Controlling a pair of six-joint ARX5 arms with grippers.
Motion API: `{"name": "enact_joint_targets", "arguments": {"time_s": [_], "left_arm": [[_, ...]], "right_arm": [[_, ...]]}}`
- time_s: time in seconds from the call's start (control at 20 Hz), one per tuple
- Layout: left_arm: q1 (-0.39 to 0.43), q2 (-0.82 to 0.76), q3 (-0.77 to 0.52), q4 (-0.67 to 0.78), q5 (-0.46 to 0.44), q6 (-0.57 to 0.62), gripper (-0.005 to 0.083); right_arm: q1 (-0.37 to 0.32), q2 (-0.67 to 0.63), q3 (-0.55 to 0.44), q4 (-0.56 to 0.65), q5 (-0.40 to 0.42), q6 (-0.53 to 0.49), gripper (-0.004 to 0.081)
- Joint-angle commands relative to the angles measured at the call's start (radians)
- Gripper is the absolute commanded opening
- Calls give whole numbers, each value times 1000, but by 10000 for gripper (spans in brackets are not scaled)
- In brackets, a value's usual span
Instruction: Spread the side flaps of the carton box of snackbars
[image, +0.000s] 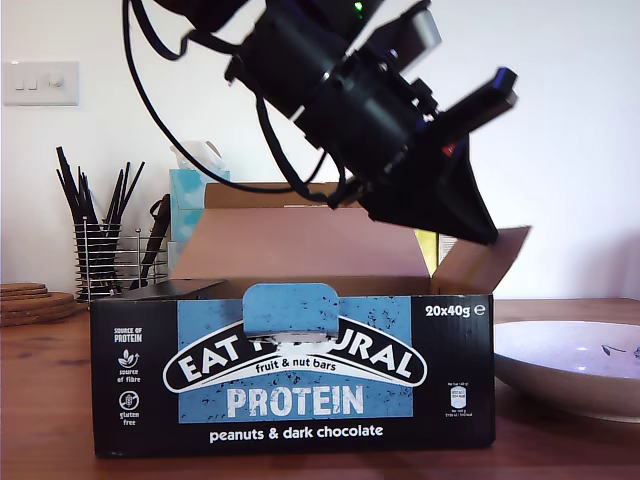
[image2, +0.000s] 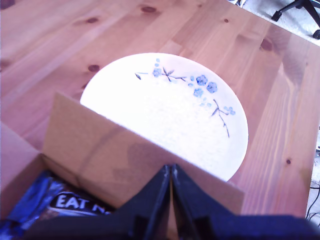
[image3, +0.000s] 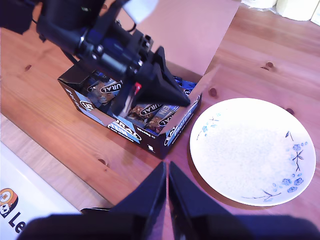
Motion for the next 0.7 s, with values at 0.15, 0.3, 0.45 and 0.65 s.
{"name": "enact_joint_targets", "arguments": {"time_s": [0.15,0.3,0.45,0.65], "left_arm": [[-19,65,5,32,4,-3,-19],[-27,80,5,45,5,-3,-19],[-41,97,5,42,11,-12,-19],[-55,116,9,34,11,-14,-19]], "right_arm": [[4,0,15,-4,0,-3,-13],[4,0,15,-4,0,-3,-13],[4,0,15,-4,0,-3,-13],[4,0,15,-4,0,-3,-13]]}}
